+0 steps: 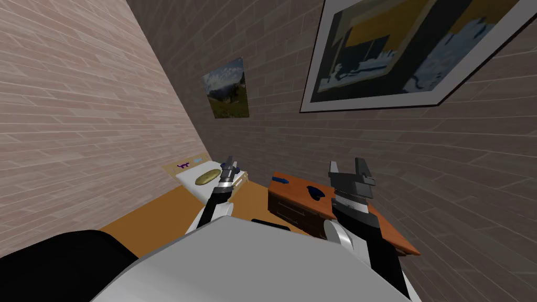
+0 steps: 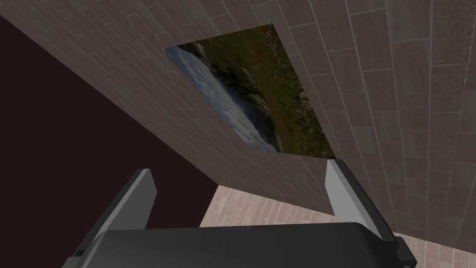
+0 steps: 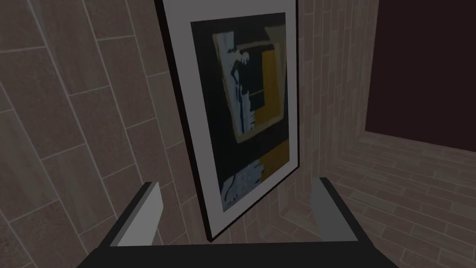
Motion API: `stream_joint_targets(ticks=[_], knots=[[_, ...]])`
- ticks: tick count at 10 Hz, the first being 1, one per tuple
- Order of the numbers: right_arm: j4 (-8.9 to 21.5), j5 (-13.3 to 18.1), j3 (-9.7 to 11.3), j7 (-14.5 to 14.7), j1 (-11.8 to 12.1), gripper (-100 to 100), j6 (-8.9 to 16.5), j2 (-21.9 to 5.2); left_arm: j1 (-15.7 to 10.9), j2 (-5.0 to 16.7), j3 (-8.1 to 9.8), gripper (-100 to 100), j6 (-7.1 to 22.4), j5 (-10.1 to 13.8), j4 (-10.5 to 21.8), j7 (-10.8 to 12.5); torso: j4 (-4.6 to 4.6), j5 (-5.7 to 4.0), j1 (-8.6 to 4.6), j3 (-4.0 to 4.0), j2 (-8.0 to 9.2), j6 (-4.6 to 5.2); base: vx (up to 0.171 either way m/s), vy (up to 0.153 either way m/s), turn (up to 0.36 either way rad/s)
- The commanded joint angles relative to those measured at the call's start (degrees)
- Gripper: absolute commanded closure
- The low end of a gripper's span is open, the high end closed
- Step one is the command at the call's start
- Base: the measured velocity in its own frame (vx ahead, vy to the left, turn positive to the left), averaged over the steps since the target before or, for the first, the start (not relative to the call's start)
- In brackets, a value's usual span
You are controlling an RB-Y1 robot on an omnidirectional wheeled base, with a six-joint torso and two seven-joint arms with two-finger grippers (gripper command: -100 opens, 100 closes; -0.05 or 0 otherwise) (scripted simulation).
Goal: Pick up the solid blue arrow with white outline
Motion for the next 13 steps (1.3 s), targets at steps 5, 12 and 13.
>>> stream_joint_targets(ticks=[5,12,13], knots=[[0.0,0.0,0.0,0.0,0.0,0,0.0,-0.01,-0.74,4.34,2.58,-100,1.89,1.23,3.68,2.08,0.0,0.07,0.32,-0.01,-0.02,0.02,0.005,0.063,-0.295],[0.0,0.0,-0.01,0.0,0.0,0,0.0,-0.01,-2.26,8.62,8.31,-100,7.86,3.62,11.32,5.97,0.03,0.09,0.37,0.06,0.1,-0.03,-0.043,0.086,-0.372],[0.0,0.0,-0.01,0.0,-0.01,0,0.0,-0.01,-2.54,9.41,9.43,-100,9.55,4.18,12.94,6.71,0.02,0.07,0.28,0.04,0.07,0.01,-0.044,0.073,-0.41]])
